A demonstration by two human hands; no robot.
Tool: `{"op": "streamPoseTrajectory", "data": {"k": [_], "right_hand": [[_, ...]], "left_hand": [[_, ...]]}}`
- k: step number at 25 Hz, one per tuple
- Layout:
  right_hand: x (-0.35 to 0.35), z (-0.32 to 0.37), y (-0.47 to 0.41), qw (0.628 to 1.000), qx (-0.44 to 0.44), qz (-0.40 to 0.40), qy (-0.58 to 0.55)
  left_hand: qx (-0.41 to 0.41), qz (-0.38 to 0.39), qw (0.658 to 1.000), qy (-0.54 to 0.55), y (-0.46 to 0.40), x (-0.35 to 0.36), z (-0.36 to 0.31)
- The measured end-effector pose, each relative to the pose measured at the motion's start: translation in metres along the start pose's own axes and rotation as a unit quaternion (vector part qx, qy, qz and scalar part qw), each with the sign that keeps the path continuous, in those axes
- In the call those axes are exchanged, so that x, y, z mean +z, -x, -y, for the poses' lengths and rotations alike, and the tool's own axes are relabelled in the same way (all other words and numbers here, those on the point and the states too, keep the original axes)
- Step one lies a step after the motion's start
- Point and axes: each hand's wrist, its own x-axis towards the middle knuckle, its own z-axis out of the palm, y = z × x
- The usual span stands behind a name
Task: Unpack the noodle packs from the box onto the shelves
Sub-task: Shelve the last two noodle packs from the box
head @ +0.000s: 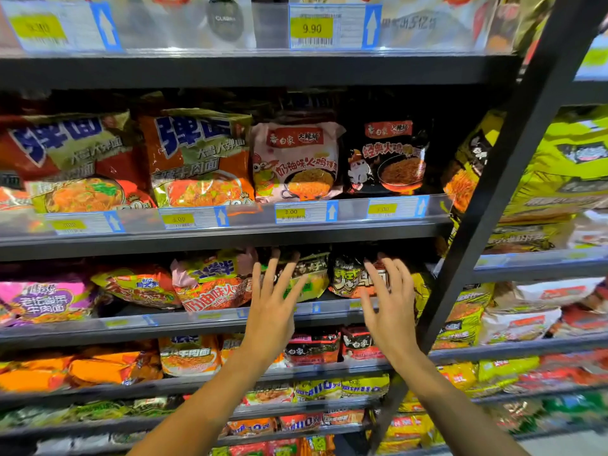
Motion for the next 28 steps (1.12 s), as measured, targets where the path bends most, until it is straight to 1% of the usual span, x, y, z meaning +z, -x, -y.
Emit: {"op": "streamPoseTrajectory", "data": {"k": [1,3,5,7,11,12,13,15,16,17,19,21,23,25,28], "right_hand": [[-0.002,0.000,0.007,1.000,-0.013,0.025,0.001],[-0.002,-0.002,0.011,0.997,-0.026,0.066,0.028],[0.006,-0.005,0.004,0.992,0.004,0.117,0.047],[0.014,-0.006,-0.014,0.984,0.021,0.163,0.068],[0.022,-0.005,-0.044,0.954,0.046,0.274,0.109],[0.022,-0.005,-0.045,0.952,0.049,0.278,0.116],[0.021,-0.006,-0.042,0.958,0.047,0.259,0.117],[0.015,-0.004,-0.027,0.981,0.024,0.172,0.089],[0.012,-0.003,-0.016,0.988,0.017,0.144,0.058],[0.009,-0.003,-0.004,0.990,0.012,0.139,0.032],[0.006,-0.003,0.015,0.986,-0.006,0.163,0.029],[0.012,-0.009,0.019,0.976,-0.028,0.195,0.092],[0.017,-0.009,0.010,0.962,-0.022,0.233,0.140],[0.020,-0.005,0.000,0.955,-0.010,0.255,0.152],[0.013,-0.001,-0.002,0.954,0.010,0.272,0.129]], "left_hand": [[0.002,0.025,0.999,-0.025,0.006,-0.002,-0.002],[-0.022,0.061,0.997,-0.047,0.008,-0.003,-0.004],[-0.052,0.087,0.994,-0.029,-0.003,0.001,-0.002],[-0.068,0.131,0.989,-0.005,-0.017,0.006,0.003],[-0.027,0.222,0.973,0.052,-0.036,0.005,0.024],[-0.021,0.236,0.969,0.070,-0.038,0.002,0.028],[-0.017,0.236,0.968,0.081,-0.039,-0.001,0.030],[-0.008,0.195,0.979,0.055,-0.029,-0.007,0.027],[-0.001,0.171,0.985,0.037,-0.020,-0.008,0.022],[0.005,0.154,0.988,0.032,-0.009,-0.008,0.015],[0.014,0.143,0.989,0.040,0.010,-0.004,0.003],[-0.001,0.170,0.985,0.027,0.012,0.003,-0.004],[-0.032,0.208,0.977,0.014,0.005,0.008,-0.007],[-0.052,0.236,0.970,0.019,-0.002,0.010,-0.011],[-0.045,0.248,0.968,0.011,-0.003,0.006,-0.012]]}}
